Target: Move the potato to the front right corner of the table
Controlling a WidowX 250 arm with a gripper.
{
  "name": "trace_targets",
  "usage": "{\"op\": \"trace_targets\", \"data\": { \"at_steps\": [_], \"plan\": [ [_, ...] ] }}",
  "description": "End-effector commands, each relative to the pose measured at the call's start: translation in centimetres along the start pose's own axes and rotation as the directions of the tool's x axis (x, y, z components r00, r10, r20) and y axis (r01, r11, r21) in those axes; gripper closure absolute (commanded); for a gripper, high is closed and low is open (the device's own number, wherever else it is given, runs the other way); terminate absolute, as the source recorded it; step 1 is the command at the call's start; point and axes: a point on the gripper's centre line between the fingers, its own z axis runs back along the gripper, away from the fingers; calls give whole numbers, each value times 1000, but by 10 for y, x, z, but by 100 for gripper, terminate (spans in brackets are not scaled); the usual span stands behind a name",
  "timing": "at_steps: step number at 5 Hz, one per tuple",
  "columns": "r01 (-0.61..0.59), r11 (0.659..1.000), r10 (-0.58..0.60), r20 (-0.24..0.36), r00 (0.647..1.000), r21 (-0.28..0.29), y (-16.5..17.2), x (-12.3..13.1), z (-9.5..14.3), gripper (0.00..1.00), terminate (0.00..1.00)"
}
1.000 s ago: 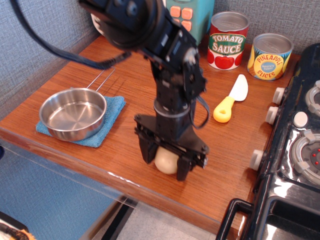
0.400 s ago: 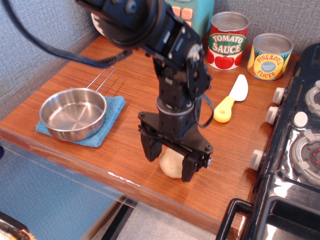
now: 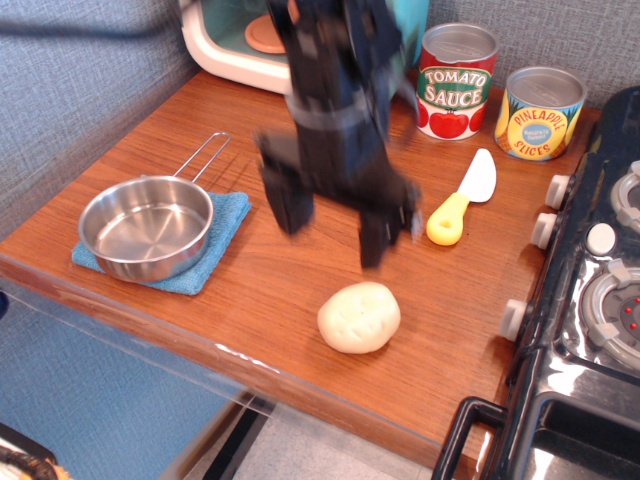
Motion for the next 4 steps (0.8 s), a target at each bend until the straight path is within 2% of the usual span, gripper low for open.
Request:
{"op": "trace_targets", "data": {
  "at_steps": [1, 3, 4],
  "plan": [
    [-142, 988, 142, 0, 990, 56, 58, 13, 19, 0, 0],
    [-142, 990, 143, -62, 988, 24, 71, 10, 7, 0, 0],
    [-142, 990, 143, -62, 988, 24, 71, 10, 7, 0, 0]
  ]
}}
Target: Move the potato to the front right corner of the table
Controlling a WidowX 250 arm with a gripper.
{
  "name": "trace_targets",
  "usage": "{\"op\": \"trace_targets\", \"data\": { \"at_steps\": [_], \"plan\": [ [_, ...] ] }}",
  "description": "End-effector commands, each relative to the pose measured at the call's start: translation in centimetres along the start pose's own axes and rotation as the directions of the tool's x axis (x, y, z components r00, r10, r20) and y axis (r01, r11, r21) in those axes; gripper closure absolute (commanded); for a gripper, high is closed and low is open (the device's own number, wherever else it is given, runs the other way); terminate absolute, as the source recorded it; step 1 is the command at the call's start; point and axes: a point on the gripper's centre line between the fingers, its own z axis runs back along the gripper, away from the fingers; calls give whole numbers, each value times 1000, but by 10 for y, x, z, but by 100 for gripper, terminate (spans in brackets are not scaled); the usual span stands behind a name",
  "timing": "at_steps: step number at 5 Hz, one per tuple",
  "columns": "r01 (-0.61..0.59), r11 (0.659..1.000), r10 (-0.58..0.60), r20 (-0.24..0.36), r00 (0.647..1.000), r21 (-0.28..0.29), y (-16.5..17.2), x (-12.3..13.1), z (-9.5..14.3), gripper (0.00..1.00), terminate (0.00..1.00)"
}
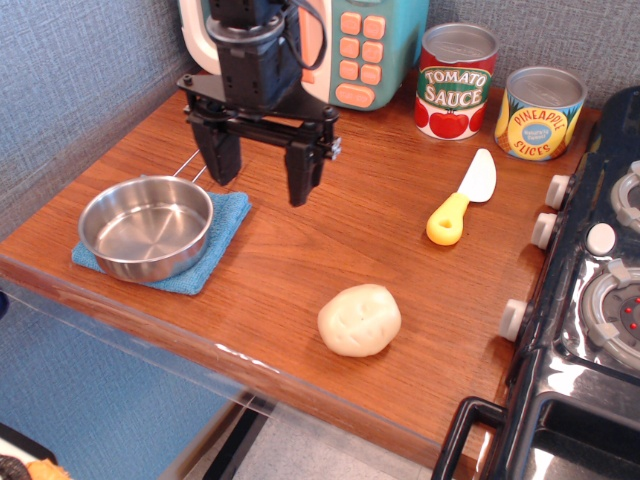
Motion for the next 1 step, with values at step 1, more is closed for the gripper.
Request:
{"op": "trace_targets", "data": {
  "at_steps": [1],
  "plan": [
    [1, 1000, -1, 45, 999, 1, 8, 0, 18, 0, 100]
  ]
}}
